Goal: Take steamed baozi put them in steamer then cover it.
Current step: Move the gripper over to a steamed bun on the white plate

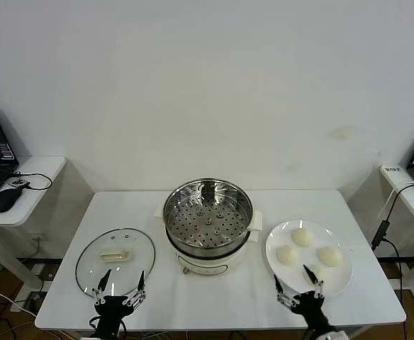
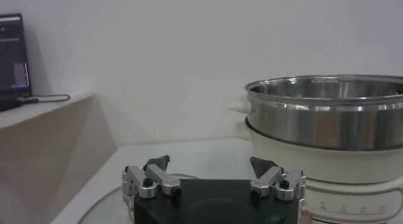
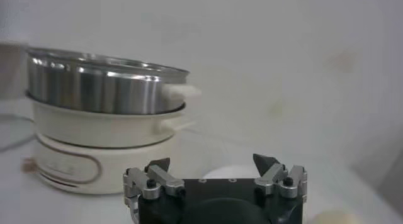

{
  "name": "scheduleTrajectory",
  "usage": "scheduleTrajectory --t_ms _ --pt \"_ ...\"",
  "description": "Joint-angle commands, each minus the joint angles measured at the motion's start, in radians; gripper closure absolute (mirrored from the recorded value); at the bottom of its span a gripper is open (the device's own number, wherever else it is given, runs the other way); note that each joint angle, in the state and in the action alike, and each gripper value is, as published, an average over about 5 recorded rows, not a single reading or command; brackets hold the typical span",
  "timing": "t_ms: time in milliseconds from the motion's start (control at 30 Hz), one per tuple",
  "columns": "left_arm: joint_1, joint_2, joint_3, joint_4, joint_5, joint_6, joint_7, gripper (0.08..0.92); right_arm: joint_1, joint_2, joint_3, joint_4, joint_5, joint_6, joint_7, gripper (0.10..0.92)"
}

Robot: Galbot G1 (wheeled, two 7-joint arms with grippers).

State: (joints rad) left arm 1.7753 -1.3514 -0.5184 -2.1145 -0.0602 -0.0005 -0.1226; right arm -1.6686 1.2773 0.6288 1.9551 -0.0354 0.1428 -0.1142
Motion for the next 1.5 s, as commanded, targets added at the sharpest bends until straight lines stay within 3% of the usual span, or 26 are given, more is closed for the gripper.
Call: scheduleTrajectory --t_ms 33,200,433,800,1200,1500 --pt "0.004 0.009 0.0 -0.001 0.07 0.009 0.012 0.177 0.101 -0.127 0.11 0.003 -0.267 -0.085 -0.021 0.203" --pt "0.006 0.028 -0.003 0.005 0.095 0.012 0.014 0.177 0.181 -0.273 0.155 -0.023 -0.287 -0.189 -0.106 0.203" --pt "-0.014 0.032 -0.011 0.022 0.119 0.011 0.02 0.177 0.36 -0.525 0.112 -0.135 -0.358 -0.293 -0.377 0.202" --pt "-0.039 0.036 -0.012 0.033 0.134 0.03 0.011 0.177 0.813 -0.804 -0.332 -0.366 -0.335 -0.268 -0.749 0.203" --pt "-0.055 0.05 -0.025 0.047 0.137 0.033 0.013 0.177 1.292 -0.765 -0.889 -0.613 -0.264 -0.206 -0.925 0.203" --pt "-0.043 0.051 -0.049 0.045 0.133 0.032 0.015 0.177 1.408 -0.607 -1.024 -0.772 -0.287 -0.181 -0.928 0.203"
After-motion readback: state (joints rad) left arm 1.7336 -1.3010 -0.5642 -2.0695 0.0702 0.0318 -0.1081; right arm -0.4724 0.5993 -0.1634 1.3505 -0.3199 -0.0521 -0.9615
